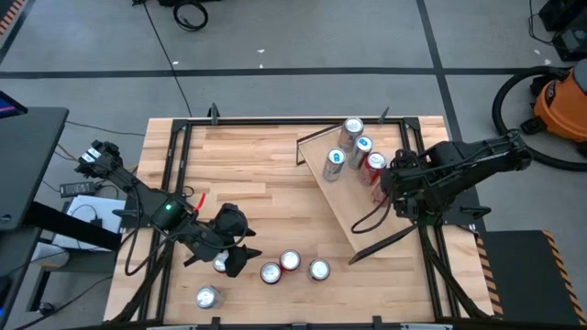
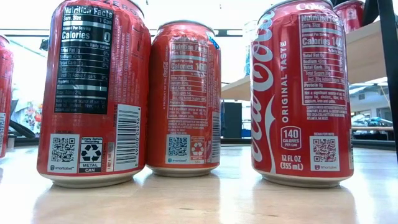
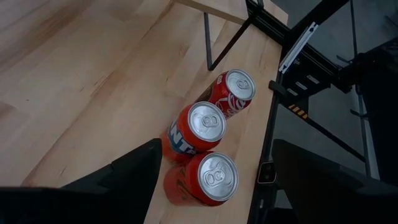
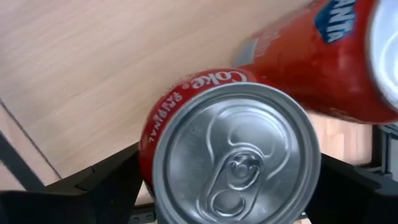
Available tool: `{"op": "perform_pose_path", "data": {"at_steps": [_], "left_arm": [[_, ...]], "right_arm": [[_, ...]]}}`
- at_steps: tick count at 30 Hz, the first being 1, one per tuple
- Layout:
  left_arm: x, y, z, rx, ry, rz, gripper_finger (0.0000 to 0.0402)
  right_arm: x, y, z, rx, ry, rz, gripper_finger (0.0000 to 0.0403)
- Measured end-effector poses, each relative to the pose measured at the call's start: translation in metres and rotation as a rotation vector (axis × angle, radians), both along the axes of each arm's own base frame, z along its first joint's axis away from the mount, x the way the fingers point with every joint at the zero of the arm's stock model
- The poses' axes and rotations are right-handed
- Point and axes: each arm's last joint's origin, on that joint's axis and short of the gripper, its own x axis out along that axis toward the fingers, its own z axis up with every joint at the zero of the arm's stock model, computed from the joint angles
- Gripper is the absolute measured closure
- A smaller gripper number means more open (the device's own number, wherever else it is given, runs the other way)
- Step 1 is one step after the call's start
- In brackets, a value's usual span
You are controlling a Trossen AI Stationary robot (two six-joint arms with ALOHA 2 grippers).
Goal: Place canned beverage on shelf
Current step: Put the top right red soda can on the shelf
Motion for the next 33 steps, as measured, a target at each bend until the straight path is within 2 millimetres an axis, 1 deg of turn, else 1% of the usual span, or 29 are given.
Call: {"op": "perform_pose_path", "data": {"at_steps": [9,15,20,27,33], "left_arm": [[0.0000,0.0000,0.0000,0.001,0.000,0.000,0.0086],[0.0001,-0.0001,0.0002,-0.001,-0.002,-0.001,0.0086],[0.0001,-0.0001,0.0002,0.000,-0.002,-0.001,0.0086],[0.0001,-0.0001,0.0002,0.002,-0.002,-0.003,0.0086],[0.0001,-0.0001,0.0002,0.001,-0.002,-0.002,0.0086]], "right_arm": [[0.0010,0.0002,-0.0006,-0.005,0.002,-0.010,0.0025],[0.0003,0.0024,-0.0009,0.082,0.021,-0.029,0.0025],[0.0001,0.0031,-0.0011,0.120,0.021,-0.085,0.0025],[0.0010,-0.0002,-0.0003,0.010,-0.024,-0.127,0.0025],[0.0009,0.0000,-0.0003,0.013,-0.018,-0.106,0.0025]]}}
